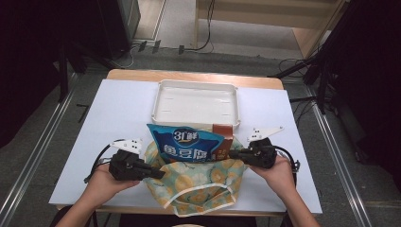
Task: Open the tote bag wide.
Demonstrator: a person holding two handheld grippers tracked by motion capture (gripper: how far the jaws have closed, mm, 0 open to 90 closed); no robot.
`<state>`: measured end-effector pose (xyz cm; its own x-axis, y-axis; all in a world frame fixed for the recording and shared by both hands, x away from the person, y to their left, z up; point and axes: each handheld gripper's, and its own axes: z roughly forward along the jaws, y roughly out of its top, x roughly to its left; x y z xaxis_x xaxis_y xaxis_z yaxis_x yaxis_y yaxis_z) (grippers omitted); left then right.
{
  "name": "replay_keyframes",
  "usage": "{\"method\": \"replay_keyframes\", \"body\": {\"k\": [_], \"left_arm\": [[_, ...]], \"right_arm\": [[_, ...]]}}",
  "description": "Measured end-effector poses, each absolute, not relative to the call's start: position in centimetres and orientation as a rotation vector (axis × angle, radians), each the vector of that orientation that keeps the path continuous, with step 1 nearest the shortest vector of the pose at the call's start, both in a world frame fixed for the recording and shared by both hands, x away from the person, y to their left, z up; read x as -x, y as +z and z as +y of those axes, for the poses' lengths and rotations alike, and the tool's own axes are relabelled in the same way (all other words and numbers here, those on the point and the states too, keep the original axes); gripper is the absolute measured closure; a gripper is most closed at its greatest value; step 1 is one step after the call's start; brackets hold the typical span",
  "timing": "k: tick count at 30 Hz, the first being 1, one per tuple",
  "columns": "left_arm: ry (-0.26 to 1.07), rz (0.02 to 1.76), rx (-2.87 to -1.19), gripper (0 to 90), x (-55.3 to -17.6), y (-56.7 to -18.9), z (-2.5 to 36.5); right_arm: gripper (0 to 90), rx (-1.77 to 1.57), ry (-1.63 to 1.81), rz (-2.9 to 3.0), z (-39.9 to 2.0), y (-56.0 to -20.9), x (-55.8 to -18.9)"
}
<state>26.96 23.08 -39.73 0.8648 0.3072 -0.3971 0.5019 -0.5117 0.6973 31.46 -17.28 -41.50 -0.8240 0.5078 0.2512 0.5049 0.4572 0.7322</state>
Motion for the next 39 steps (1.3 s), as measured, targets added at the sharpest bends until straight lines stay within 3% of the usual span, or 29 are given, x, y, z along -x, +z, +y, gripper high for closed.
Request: {"method": "replay_keyframes", "body": {"k": [21, 39], "left_arm": [[-0.373, 0.593, -2.154, 89.5, -25.8, -42.0, 23.1], [-0.375, 0.628, -2.157, 87.1, -27.1, -44.6, 22.6]], "right_arm": [[90.0, -0.757, 1.377, 2.776, -15.5, -41.7, -27.2], [90.0, -0.756, 1.382, 2.779, -15.8, -44.0, -26.3]]}}
